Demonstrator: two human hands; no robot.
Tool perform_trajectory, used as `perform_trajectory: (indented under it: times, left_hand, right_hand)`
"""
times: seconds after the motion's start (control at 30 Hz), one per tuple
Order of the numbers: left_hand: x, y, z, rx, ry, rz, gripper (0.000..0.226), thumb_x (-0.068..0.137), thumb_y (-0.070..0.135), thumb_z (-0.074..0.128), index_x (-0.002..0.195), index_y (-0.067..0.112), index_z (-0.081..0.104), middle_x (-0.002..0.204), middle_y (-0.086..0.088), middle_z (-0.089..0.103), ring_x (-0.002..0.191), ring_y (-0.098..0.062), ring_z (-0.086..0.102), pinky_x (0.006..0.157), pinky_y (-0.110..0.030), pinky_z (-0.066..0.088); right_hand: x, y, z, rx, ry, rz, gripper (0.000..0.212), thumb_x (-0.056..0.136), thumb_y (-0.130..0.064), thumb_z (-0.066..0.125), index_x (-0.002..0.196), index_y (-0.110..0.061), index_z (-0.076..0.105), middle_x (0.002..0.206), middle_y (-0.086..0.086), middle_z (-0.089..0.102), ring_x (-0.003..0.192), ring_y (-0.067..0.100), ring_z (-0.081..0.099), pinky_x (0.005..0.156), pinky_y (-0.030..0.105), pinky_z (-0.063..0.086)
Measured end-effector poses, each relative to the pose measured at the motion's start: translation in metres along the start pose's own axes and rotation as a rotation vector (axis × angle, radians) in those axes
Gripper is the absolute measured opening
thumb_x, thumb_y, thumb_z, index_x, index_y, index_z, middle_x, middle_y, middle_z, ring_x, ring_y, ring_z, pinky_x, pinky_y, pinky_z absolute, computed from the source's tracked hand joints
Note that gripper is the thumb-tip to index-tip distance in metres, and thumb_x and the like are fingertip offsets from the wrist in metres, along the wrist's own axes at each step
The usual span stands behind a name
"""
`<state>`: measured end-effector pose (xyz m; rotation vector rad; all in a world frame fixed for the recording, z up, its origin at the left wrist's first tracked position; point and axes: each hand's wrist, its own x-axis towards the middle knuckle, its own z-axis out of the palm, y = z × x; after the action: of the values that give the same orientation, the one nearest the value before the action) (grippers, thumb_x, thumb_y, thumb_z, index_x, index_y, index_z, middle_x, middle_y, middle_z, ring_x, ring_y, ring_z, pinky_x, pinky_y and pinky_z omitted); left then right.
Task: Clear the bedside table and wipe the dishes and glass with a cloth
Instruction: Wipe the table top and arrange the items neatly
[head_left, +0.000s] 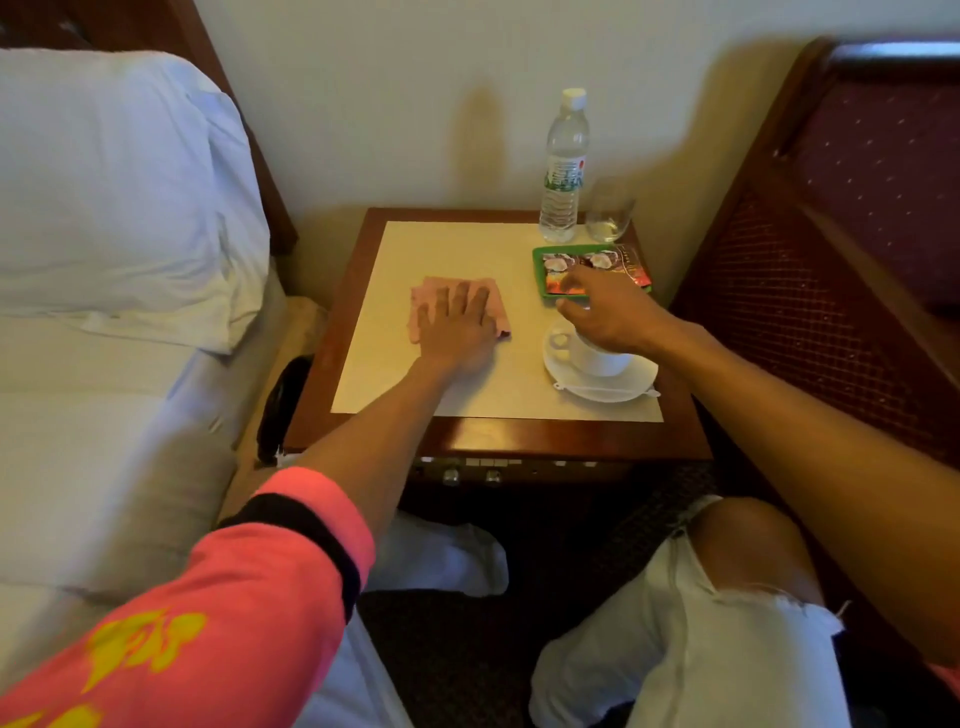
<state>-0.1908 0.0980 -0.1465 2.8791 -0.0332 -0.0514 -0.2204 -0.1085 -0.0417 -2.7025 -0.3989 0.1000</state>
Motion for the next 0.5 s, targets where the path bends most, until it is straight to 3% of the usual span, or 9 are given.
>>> perform_trajectory:
  times: [0.07,0.17,0.3,0.37,0.5]
  left_hand:
    - [-0.016,0.013,0.003,0.007,-0.001,0.047,0.055,0.105,0.040,0.026,0.158,0.027,0.016,0.167,-0.002,0.008,0.153,-0.031,0.005,0.118,-0.058,0.007]
    - [-0.060,-0.002,0.001,0.052,0.003,0.278,0.053,0.105,0.037,0.025,0.158,0.029,0.018,0.167,0.000,0.010,0.153,-0.026,0.007,0.120,-0.054,0.011]
    - [-0.117,-0.066,-0.010,0.021,-0.081,0.525,0.051,0.108,0.044,0.018,0.157,0.041,0.008,0.166,0.015,-0.003,0.152,-0.008,-0.013,0.119,-0.035,-0.011]
    - [-0.120,-0.101,-0.023,0.008,-0.120,0.539,0.051,0.107,0.045,0.019,0.157,0.042,0.008,0.165,0.017,-0.005,0.150,-0.004,-0.016,0.119,-0.034,-0.013]
    - [-0.102,-0.156,-0.039,0.089,-0.082,0.348,0.051,0.106,0.045,0.019,0.156,0.038,0.012,0.166,0.011,0.005,0.152,-0.008,-0.005,0.123,-0.046,-0.002]
  right_hand:
    - [0.002,-0.007,0.001,-0.011,0.051,-0.034,0.035,0.097,-0.031,0.052,0.127,-0.013,0.057,0.133,0.009,0.058,0.122,0.028,0.052,0.101,0.040,0.043]
    - [0.007,-0.023,0.007,-0.004,0.130,-0.089,0.033,0.097,-0.030,0.052,0.124,-0.013,0.057,0.128,0.010,0.060,0.119,0.027,0.053,0.098,0.039,0.043]
    - [0.016,-0.047,0.032,0.056,0.156,-0.106,0.030,0.097,-0.030,0.051,0.124,-0.015,0.056,0.127,0.010,0.058,0.118,0.027,0.052,0.099,0.040,0.043]
    - [0.019,-0.061,0.047,0.084,0.140,-0.098,0.030,0.098,-0.029,0.050,0.125,-0.015,0.055,0.129,0.010,0.057,0.119,0.028,0.052,0.099,0.039,0.042]
    - [0.023,-0.087,0.083,0.116,0.065,-0.078,0.033,0.099,-0.029,0.049,0.128,-0.013,0.053,0.133,0.011,0.054,0.120,0.028,0.052,0.099,0.037,0.041]
